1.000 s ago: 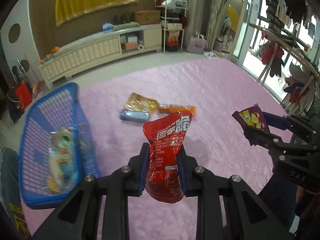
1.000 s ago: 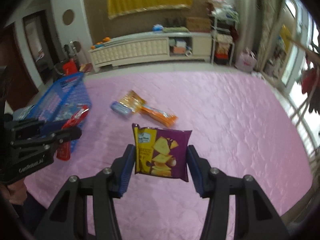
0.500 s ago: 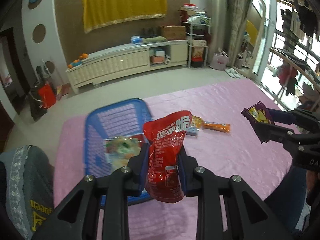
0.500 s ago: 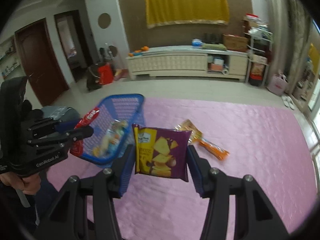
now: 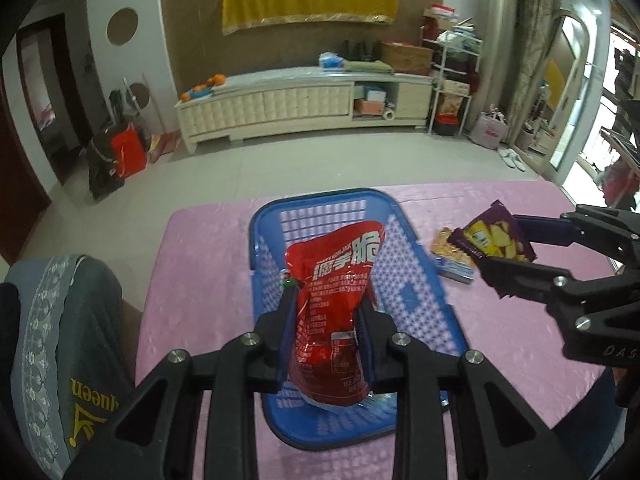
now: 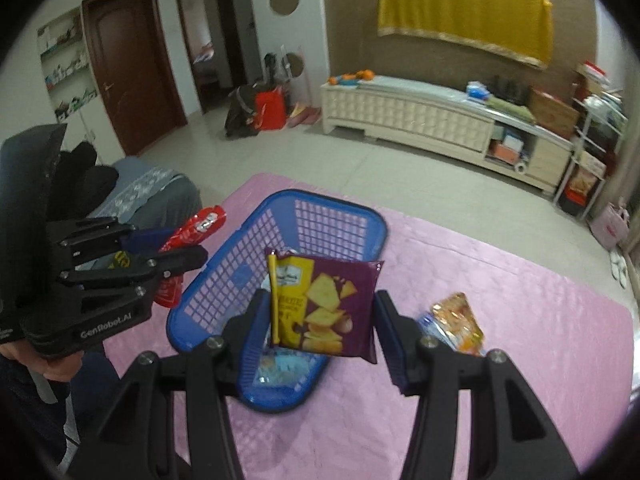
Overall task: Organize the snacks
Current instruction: 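Carry the red pouch and chip bag over the blue basket with both grippers, then open the right gripper to drop the chip bag while the left releases the red pouch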
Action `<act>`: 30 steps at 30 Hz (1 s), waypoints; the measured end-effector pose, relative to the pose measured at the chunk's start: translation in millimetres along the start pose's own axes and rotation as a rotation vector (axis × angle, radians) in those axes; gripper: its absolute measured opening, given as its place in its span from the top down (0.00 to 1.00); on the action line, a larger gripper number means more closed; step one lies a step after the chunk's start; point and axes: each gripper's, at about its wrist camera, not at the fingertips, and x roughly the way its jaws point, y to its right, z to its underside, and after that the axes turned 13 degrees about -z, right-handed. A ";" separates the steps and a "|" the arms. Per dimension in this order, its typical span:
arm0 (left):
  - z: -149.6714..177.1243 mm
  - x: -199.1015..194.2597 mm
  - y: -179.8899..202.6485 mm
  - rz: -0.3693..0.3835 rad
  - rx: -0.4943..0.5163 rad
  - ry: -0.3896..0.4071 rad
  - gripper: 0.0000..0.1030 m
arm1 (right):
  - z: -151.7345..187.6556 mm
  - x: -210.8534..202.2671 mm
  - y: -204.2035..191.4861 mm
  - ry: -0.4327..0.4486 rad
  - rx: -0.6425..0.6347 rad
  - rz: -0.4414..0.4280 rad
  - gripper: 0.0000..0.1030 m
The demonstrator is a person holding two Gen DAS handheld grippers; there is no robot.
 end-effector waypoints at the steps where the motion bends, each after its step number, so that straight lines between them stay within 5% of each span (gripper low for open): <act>1: -1.1 7.3 -3.6 -0.002 -0.009 -0.010 0.75 | -4.0 10.7 2.3 -0.014 -0.008 -0.003 0.45; 7: -5.0 39.4 -18.4 0.005 -0.044 -0.046 0.75 | -17.6 57.6 14.9 -0.078 -0.015 -0.019 0.45; 16: -2.0 58.5 -20.4 -0.005 -0.041 -0.073 0.75 | -36.6 100.2 25.3 -0.132 -0.066 0.084 0.42; 20: 1.0 57.4 -19.6 -0.004 -0.032 -0.079 0.75 | -37.7 99.5 32.9 -0.138 -0.028 0.098 0.21; 30: 0.7 43.2 -8.9 0.005 -0.023 -0.082 0.75 | -19.9 67.6 44.2 -0.108 0.073 0.075 0.17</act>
